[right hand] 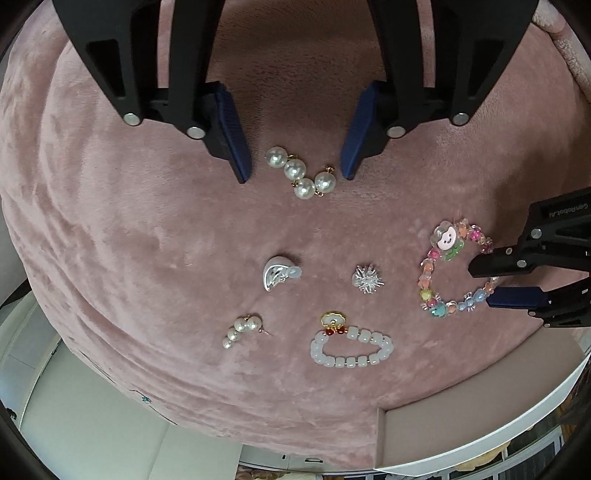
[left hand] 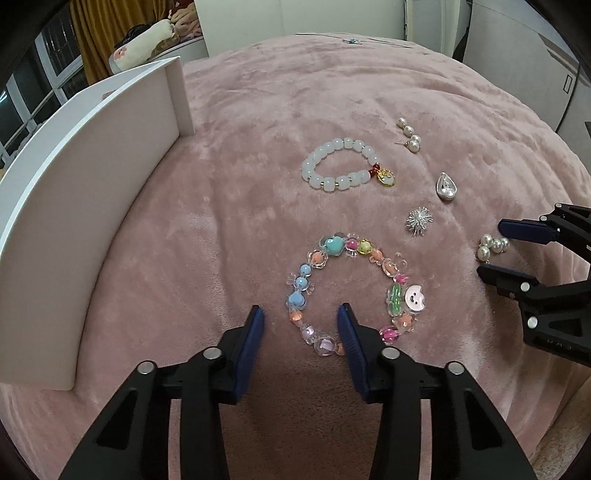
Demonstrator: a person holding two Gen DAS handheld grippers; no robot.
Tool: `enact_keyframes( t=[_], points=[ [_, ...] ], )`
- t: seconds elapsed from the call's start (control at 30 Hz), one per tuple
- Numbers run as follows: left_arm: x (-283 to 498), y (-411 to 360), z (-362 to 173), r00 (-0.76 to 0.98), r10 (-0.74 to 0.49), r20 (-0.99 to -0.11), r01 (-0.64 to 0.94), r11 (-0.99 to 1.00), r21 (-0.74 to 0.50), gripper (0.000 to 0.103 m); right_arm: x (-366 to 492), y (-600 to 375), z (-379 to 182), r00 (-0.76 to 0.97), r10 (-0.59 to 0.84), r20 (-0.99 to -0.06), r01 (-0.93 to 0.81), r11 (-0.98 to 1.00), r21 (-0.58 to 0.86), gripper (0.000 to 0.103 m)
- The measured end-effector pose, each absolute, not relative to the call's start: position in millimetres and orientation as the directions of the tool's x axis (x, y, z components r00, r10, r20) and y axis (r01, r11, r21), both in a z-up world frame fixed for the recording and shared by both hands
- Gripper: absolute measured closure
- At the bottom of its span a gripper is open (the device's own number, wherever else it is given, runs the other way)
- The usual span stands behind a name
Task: Organize jewelry
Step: 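Grasp the colorful bead bracelet with the left gripper while the right grasps pearl earrings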
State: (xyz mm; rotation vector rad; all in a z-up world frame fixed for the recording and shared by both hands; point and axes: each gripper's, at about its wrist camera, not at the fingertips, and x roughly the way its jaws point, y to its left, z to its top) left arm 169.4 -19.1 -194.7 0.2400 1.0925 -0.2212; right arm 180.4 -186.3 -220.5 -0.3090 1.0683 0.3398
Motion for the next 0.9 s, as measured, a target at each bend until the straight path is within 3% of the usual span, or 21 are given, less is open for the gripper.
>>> enact_keyframes(
  t=[0.27, 0.4, 0.5, 0.9],
  points=[
    [168.9, -16.9, -191.5, 0.442, -0.056, -0.895, 0.287, 0.955, 0.082, 0.076, 182.1, -188.9, -218.9, 0.440, 0.159, -0.884, -0.407, 0.913, -0.038, 0.085],
    [168.8, -16.8, -190.2, 0.442, -0.055, -0.895, 0.288, 0.954, 0.084, 0.083, 180.6, -189.9, -218.2, 0.440, 0.168, -0.882, -0.407, 0.913, -0.029, 0.091],
    [168.4, -15.4, -187.3, 0.445, -0.055, -0.894, 0.286, 0.954, 0.084, 0.091, 178.5, -191.0, -215.8, 0.445, 0.179, -0.877, -0.404, 0.915, -0.019, 0.091],
    [158.6, -9.0, -150.2, 0.500, -0.097, -0.861, 0.276, 0.960, 0.053, 0.091, 166.7, -186.7, -180.8, 0.512, 0.206, -0.834, -0.401, 0.916, -0.020, 0.091]
  ],
)
